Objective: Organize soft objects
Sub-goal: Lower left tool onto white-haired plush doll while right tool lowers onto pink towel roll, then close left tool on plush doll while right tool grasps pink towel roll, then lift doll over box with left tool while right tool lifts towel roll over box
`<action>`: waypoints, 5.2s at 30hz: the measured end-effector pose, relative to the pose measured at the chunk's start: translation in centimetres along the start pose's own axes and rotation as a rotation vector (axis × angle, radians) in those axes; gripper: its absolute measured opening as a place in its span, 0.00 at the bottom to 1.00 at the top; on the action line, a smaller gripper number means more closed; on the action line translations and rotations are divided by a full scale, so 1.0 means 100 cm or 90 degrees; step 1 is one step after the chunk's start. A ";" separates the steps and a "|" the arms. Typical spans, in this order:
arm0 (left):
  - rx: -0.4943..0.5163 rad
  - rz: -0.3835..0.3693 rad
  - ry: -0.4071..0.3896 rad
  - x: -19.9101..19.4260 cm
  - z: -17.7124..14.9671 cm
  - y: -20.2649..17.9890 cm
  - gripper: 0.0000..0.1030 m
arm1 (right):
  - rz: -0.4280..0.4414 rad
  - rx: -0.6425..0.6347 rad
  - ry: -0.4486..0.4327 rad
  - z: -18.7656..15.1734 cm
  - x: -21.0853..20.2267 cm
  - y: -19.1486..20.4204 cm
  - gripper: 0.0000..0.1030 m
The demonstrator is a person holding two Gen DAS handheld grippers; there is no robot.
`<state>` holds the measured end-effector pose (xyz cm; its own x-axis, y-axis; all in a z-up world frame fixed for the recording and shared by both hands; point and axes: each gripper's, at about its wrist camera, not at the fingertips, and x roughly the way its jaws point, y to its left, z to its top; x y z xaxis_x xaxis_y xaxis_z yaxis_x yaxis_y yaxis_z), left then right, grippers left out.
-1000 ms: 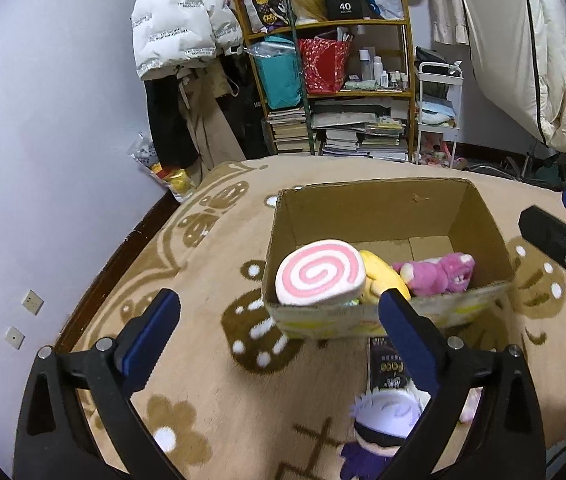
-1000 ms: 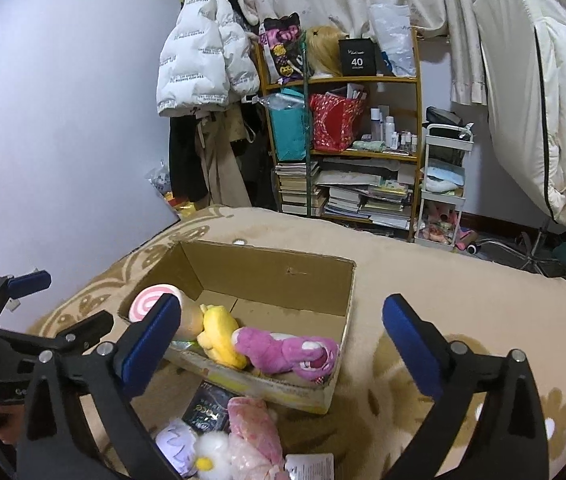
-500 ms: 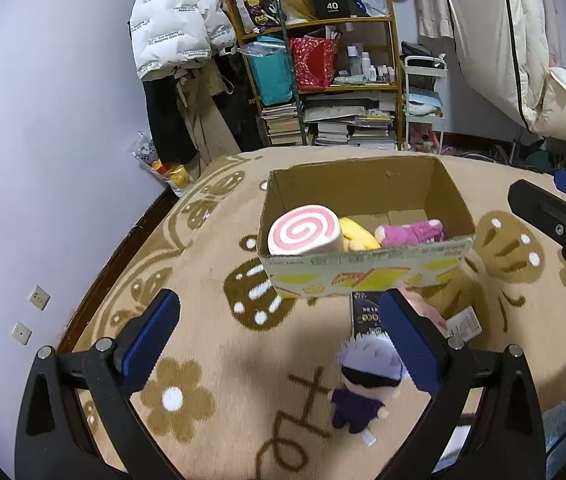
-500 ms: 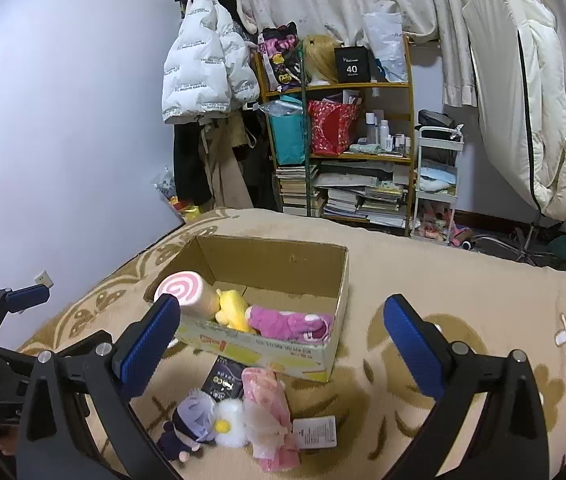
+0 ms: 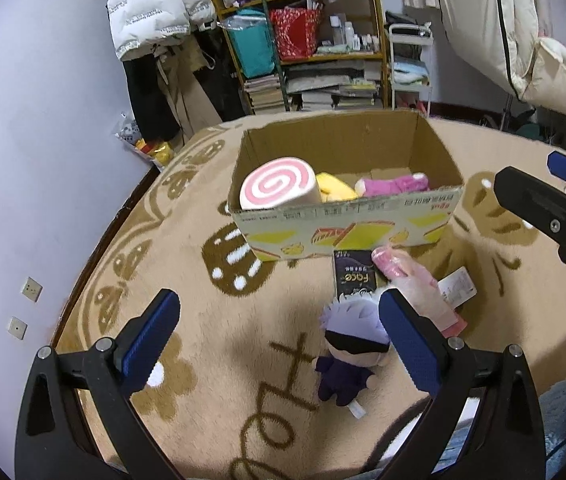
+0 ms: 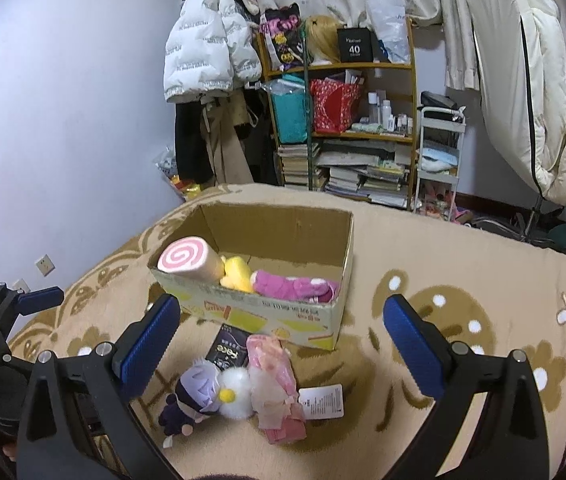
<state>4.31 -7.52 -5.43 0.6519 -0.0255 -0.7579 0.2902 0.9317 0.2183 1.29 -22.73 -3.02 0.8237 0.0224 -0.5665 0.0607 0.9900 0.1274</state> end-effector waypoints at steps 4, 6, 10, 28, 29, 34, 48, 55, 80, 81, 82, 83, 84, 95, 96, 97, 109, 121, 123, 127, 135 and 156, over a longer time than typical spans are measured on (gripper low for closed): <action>0.010 0.005 0.025 0.015 -0.004 -0.005 0.96 | -0.002 0.008 0.024 -0.007 0.013 -0.003 1.00; 0.013 0.006 0.034 0.021 -0.006 -0.008 0.96 | -0.003 0.012 0.036 -0.010 0.020 -0.005 1.00; 0.023 0.004 0.050 0.033 -0.008 -0.014 0.96 | -0.005 0.023 0.062 -0.016 0.035 -0.011 1.00; 0.039 -0.013 0.123 0.083 -0.014 -0.030 0.96 | 0.010 0.059 0.155 -0.038 0.092 -0.019 1.00; 0.040 -0.015 0.126 0.085 -0.015 -0.031 0.96 | 0.010 0.062 0.161 -0.040 0.095 -0.019 1.00; 0.045 -0.017 0.139 0.094 -0.017 -0.036 0.96 | 0.008 0.071 0.183 -0.046 0.108 -0.021 1.00; 0.043 -0.070 0.173 0.104 -0.020 -0.046 0.96 | 0.008 0.072 0.241 -0.062 0.135 -0.023 1.00; 0.053 -0.064 0.201 0.115 -0.025 -0.050 0.96 | 0.011 0.069 0.271 -0.071 0.146 -0.021 1.00; -0.015 -0.171 0.277 0.135 -0.037 -0.046 0.61 | 0.024 0.068 0.330 -0.088 0.166 -0.012 0.73; -0.016 -0.171 0.278 0.135 -0.037 -0.046 0.61 | 0.025 0.070 0.331 -0.088 0.166 -0.012 0.73; -0.017 -0.171 0.278 0.134 -0.037 -0.045 0.61 | 0.025 0.071 0.331 -0.089 0.166 -0.012 0.73; -0.017 -0.169 0.278 0.134 -0.037 -0.045 0.61 | 0.024 0.071 0.333 -0.089 0.167 -0.012 0.72; -0.017 -0.168 0.279 0.134 -0.038 -0.042 0.61 | 0.023 0.071 0.334 -0.090 0.167 -0.012 0.72; -0.016 -0.160 0.284 0.141 -0.036 -0.021 0.60 | 0.017 0.082 0.338 -0.090 0.162 -0.020 0.71; -0.015 -0.159 0.282 0.140 -0.036 -0.021 0.60 | 0.013 0.081 0.339 -0.090 0.162 -0.021 0.71; -0.016 -0.156 0.281 0.139 -0.035 -0.019 0.60 | 0.009 0.078 0.340 -0.090 0.161 -0.021 0.71; -0.039 -0.148 0.268 0.124 -0.029 -0.011 0.59 | 0.008 0.095 0.354 -0.092 0.164 -0.026 0.68; -0.062 -0.108 0.237 0.110 -0.027 -0.010 0.58 | 0.031 0.112 0.349 -0.087 0.148 -0.034 0.36; -0.066 -0.106 0.229 0.107 -0.027 -0.003 0.58 | 0.032 0.117 0.346 -0.086 0.143 -0.037 0.32; -0.072 -0.097 0.208 0.097 -0.025 0.000 0.58 | 0.023 0.105 0.336 -0.083 0.136 -0.038 0.27; -0.096 -0.079 0.174 0.089 -0.020 0.011 0.58 | 0.001 0.098 0.306 -0.075 0.119 -0.039 0.21; -0.140 -0.035 0.069 0.059 -0.007 0.040 0.58 | 0.025 0.112 0.220 -0.054 0.079 -0.033 0.20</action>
<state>8.83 -3.73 -9.42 0.5567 -0.0504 -0.8292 0.1567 0.9866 0.0452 4.52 -25.10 -12.29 0.5904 0.1358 -0.7956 0.1534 0.9489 0.2758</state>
